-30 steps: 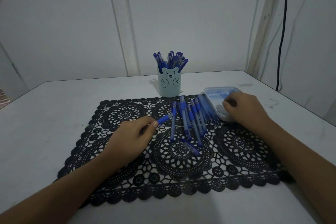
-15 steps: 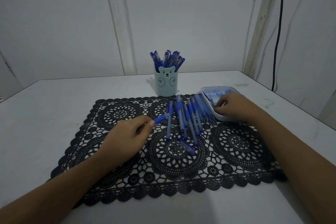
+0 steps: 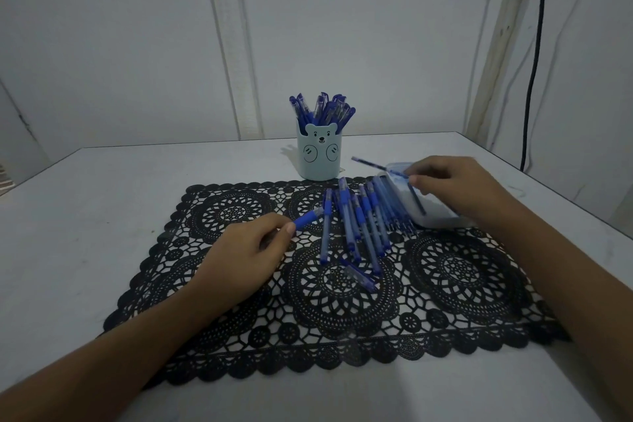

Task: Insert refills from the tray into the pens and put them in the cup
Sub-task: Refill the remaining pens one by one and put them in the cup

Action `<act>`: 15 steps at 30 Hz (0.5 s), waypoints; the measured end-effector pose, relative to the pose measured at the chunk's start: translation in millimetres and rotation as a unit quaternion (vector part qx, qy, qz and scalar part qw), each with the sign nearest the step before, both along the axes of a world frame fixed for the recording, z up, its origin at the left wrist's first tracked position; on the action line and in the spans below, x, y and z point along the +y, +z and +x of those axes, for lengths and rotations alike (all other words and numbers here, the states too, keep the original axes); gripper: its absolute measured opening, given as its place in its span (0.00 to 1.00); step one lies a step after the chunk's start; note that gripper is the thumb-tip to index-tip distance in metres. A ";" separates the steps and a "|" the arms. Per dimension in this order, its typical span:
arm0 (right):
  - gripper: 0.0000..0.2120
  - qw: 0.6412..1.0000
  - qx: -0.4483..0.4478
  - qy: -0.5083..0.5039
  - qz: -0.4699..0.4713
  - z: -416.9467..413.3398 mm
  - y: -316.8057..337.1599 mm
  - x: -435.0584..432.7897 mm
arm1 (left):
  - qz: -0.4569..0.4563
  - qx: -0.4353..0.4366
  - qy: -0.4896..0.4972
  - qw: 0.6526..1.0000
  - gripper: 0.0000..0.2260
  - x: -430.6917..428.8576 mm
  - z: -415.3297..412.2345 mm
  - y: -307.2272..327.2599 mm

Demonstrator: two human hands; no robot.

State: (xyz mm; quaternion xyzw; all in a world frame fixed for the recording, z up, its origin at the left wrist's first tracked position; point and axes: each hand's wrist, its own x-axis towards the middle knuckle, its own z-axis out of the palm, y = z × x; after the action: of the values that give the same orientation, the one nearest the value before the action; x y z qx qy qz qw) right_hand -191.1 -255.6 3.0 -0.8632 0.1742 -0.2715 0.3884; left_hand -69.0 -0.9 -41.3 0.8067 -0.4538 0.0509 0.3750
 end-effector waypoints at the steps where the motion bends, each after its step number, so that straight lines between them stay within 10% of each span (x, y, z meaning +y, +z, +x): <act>1: 0.05 0.999 0.003 0.033 0.015 -2.9 2.1 3.0 | 0.000 0.004 0.001 1.000 0.07 0.1 0.3 0.1; 15: 0.10 0.990 0.031 0.139 -0.017 -10.3 5.2 19.6 | 0.009 0.013 -0.010 1.000 0.07 1.5 1.5 0.2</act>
State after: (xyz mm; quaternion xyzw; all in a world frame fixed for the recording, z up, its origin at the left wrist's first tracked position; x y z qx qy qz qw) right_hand -201.4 -236.0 8.2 -0.8933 0.0600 -0.1912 0.4024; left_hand -67.5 0.6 -41.1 0.8059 -0.4575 0.0322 0.3744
